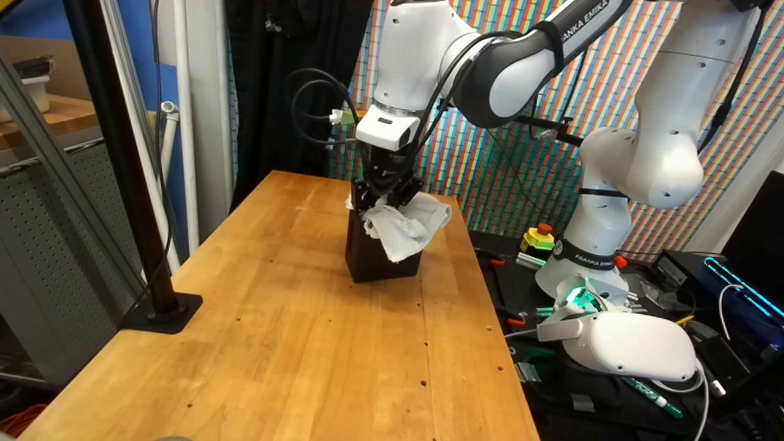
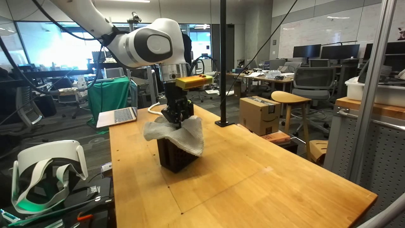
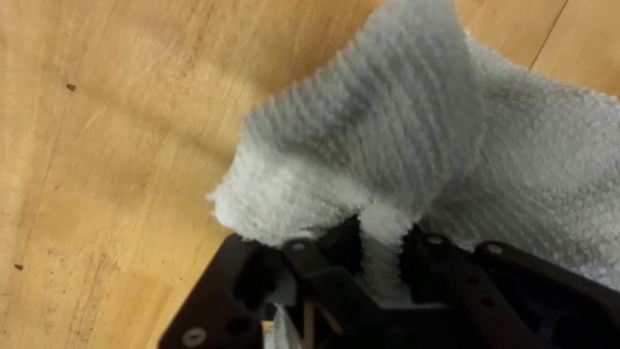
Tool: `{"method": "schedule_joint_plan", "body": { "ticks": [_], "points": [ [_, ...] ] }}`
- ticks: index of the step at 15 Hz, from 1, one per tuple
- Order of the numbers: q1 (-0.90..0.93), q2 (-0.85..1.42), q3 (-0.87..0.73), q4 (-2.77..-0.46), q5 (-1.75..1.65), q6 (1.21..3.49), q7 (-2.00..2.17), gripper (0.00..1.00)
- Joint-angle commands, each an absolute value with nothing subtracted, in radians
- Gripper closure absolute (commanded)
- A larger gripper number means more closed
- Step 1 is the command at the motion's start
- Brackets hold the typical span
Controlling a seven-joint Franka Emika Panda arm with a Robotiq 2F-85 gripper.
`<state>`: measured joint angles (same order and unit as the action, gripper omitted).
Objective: Place the white towel inside the black basket
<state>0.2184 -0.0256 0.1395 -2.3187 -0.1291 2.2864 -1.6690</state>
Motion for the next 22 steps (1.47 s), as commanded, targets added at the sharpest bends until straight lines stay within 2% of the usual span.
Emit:
{"method": "schedule_joint_plan", "body": {
  "ticks": [1,8,9,11,18,22],
  "points": [
    [0.186,0.08,0.135,-2.318,0.046,2.376,-1.842,0.84],
    [0.146,0.103,0.14,-2.294,0.222,2.334,-1.986,0.82],
    [0.147,0.095,0.142,-2.292,0.208,2.326,-1.968,0.58],
    [0.154,0.063,0.147,-2.291,0.162,2.313,-1.926,0.54],
    [0.195,-0.078,0.198,-2.303,-0.077,2.26,-1.734,0.03],
    [0.221,-0.155,0.225,-2.293,-0.166,2.205,-1.65,0.0]
  ]
}}
